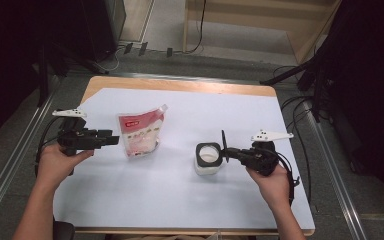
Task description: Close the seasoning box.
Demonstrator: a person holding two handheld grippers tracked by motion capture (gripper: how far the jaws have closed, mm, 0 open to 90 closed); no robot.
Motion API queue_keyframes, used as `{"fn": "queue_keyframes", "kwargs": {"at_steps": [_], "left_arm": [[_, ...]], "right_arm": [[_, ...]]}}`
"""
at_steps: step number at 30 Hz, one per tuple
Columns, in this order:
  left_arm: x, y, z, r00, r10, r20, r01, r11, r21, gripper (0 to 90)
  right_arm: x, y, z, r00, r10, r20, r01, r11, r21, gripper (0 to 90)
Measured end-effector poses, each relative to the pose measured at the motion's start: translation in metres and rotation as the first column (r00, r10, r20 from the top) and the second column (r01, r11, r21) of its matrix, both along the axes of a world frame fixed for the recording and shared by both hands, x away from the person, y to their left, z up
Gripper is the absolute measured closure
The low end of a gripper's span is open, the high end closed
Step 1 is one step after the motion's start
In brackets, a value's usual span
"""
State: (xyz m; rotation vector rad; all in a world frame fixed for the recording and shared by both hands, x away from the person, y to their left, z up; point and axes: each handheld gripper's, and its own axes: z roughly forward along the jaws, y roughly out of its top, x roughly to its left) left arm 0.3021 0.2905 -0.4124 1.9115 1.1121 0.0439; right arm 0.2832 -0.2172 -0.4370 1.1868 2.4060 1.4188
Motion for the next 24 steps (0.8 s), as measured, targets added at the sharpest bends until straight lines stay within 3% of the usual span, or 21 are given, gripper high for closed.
{"fn": "queue_keyframes", "kwargs": {"at_steps": [12,24], "left_arm": [[0.001,-0.001,-0.001,1.0000,-0.005,-0.009,0.005,0.9999,0.015,49.1],[0.001,0.002,-0.001,0.9999,-0.005,-0.012,0.005,0.9999,0.016,48.5]], "right_arm": [[-0.002,0.008,0.000,0.9999,0.011,0.006,-0.011,0.9999,0.004,89.3],[-0.003,0.023,-0.006,0.9982,0.060,-0.007,-0.060,0.9976,-0.035,88.6]]}}
